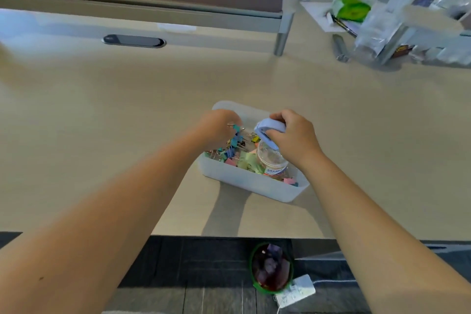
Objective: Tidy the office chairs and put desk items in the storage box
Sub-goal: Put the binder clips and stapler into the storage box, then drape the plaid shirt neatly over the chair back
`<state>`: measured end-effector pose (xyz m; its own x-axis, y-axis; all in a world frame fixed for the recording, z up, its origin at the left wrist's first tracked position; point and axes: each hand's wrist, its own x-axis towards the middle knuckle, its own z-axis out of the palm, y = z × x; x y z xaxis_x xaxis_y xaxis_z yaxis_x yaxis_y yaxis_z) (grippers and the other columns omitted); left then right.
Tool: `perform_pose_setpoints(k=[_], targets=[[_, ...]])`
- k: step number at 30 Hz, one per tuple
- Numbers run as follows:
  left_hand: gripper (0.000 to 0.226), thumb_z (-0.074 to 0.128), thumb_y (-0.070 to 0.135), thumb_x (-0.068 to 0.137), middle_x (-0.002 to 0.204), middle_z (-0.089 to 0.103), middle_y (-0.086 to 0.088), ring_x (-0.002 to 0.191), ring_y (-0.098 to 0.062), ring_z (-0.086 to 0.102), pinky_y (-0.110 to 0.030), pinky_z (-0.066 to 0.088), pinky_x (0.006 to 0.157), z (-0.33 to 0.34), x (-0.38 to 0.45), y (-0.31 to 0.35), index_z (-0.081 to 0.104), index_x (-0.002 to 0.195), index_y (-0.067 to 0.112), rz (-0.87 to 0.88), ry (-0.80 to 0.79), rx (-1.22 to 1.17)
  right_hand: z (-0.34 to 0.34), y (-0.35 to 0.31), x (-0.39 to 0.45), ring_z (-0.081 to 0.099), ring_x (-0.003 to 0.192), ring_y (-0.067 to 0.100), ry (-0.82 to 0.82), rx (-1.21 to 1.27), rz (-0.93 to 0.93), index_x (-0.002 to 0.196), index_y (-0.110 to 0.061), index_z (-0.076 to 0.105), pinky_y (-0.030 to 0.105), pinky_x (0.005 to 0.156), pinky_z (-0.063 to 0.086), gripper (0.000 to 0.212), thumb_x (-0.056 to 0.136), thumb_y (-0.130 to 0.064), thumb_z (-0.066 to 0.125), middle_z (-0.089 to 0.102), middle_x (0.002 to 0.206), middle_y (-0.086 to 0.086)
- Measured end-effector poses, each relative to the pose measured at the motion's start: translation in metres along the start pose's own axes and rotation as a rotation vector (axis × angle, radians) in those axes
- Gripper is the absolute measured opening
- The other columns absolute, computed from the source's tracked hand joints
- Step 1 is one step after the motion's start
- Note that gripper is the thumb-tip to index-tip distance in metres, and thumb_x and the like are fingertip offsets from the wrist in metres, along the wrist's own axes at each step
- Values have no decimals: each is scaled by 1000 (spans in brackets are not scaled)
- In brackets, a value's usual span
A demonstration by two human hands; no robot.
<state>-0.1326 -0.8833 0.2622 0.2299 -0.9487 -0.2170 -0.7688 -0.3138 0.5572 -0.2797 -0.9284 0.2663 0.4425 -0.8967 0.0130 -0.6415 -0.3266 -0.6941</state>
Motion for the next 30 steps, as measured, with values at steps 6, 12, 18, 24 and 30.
perform_pose_setpoints(k=[6, 12, 18, 24, 30], targets=[[27, 42, 8, 93, 120, 60, -11, 109, -28, 56, -28, 41, 83, -22, -25, -20, 56, 116, 6, -40, 226, -116, 30, -22, 17, 45, 123, 31, -160, -168, -15, 129, -3, 45, 38, 101, 39, 39, 90, -9, 47, 49, 137, 16], [25, 45, 12, 92, 115, 64, -10, 102, -23, 56, -22, 37, 78, -51, -83, -50, 62, 110, 8, -158, 412, -132, 55, -74, 3, 49, 118, 32, -176, -126, -182, 117, -3, 56, 36, 97, 39, 29, 90, -10, 45, 57, 126, 17], [26, 44, 16, 93, 119, 62, -7, 90, -10, 46, -23, 37, 80, -87, -208, -107, 58, 115, 9, -356, 581, -100, 119, -181, -58, 57, 106, 31, -391, -35, -518, 110, -1, 60, 35, 89, 45, 26, 90, -13, 48, 64, 116, 18], [23, 46, 15, 92, 117, 64, -9, 89, -12, 49, -24, 36, 76, -104, -394, -158, 61, 110, 10, -677, 830, -92, 179, -278, -172, 57, 108, 26, -634, 10, -753, 113, -3, 59, 26, 84, 39, 26, 91, -13, 47, 63, 119, 14], [22, 48, 14, 91, 114, 66, -10, 102, -23, 59, -27, 41, 80, -81, -606, -175, 62, 108, 10, -1001, 1082, -93, 233, -363, -339, 56, 105, 27, -838, 30, -1003, 110, -4, 58, 29, 81, 40, 24, 92, -14, 47, 62, 116, 14]])
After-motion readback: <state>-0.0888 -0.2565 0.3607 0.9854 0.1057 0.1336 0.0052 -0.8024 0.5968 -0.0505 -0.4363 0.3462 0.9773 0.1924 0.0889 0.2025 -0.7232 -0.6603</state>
